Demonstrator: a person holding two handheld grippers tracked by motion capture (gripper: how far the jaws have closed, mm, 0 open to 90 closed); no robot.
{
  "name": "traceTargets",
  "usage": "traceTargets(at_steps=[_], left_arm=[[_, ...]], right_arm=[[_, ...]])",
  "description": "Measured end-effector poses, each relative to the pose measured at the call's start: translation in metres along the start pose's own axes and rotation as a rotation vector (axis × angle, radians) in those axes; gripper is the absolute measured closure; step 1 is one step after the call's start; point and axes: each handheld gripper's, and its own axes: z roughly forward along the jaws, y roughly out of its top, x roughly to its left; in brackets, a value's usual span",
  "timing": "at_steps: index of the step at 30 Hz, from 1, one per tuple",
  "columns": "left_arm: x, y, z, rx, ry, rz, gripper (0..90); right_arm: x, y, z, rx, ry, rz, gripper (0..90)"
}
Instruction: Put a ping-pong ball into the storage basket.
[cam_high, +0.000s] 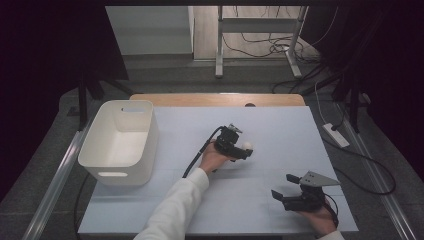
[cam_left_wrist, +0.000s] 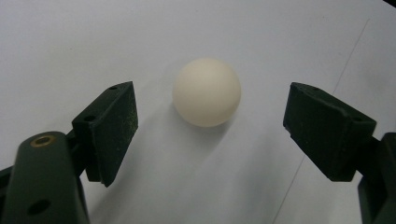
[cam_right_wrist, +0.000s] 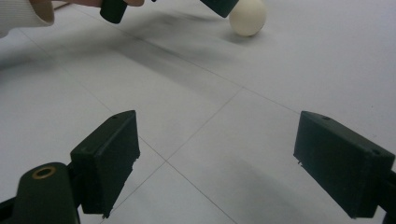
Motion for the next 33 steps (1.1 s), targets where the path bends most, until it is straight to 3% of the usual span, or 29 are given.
traceTargets(at_steps=[23,33], left_arm=[[0.006,0.003,0.017,0.017,0.019,-0.02,19.4],[0.002,0.004,0.02,0.022,0.023,0.005,27.4]], right_arm=[[0.0,0.0,0.0,0.002,0.004,-0.002,14.1],[0.0,0.0,0.0,0.0,0.004,-0.004,14.1]])
